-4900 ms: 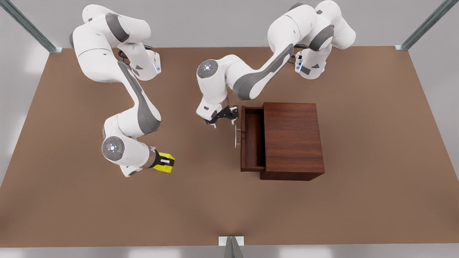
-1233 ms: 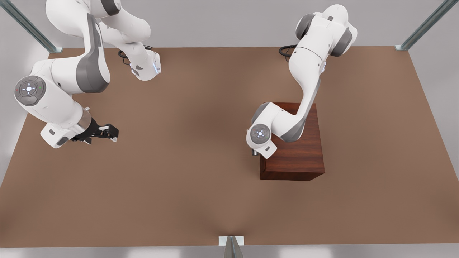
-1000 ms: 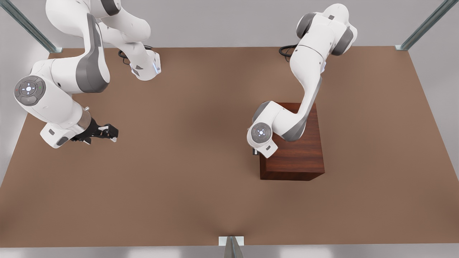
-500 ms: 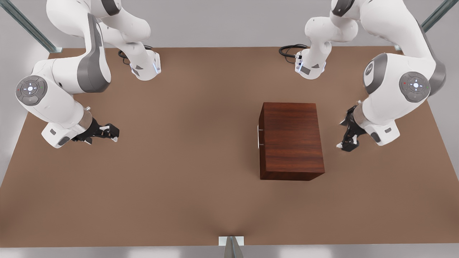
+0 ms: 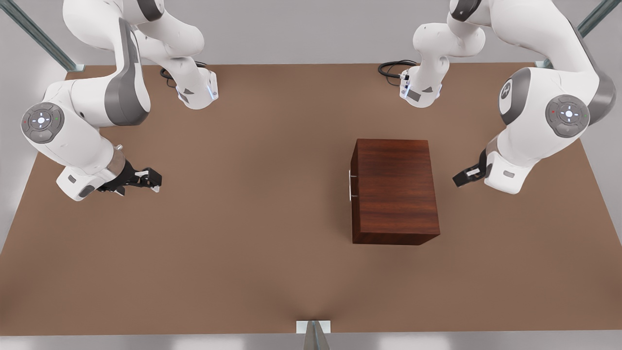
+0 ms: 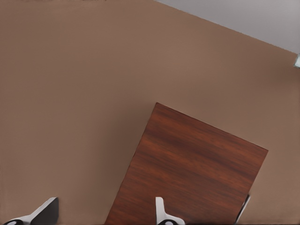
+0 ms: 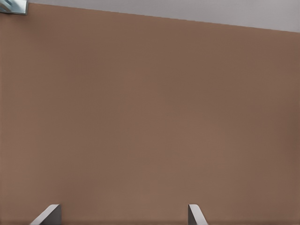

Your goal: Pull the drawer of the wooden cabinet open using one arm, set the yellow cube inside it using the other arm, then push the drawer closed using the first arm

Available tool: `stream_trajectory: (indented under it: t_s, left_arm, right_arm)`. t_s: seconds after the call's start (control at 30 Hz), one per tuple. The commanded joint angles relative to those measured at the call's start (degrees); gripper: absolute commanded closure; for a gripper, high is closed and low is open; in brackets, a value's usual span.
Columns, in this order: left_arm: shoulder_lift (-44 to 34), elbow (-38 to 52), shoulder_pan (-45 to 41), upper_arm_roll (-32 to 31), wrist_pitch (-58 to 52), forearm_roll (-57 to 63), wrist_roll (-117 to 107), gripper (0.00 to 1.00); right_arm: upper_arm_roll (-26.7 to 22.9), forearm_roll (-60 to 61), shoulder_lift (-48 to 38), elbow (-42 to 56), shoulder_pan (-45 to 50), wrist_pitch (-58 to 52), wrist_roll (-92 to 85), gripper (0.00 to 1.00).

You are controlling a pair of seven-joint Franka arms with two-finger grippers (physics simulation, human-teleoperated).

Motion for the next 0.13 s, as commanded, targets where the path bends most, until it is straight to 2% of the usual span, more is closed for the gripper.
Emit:
stream_trajectory:
  t_s: [0.0,0.1]
  left_arm:
    - [-0.03,0.03,0.01,-0.03,-0.18,0.07,40.08,0.00]
    - [0.24,0.03,-0.07,-0.03,-0.18,0.07,40.08,0.00]
  right_arm:
    - [0.00,-0.03,-0.07,0.03,0.10,-0.02,-0.05,0.00]
    - [0.00,-0.03,-0.07,0.03,0.10,-0.02,0.03,0.00]
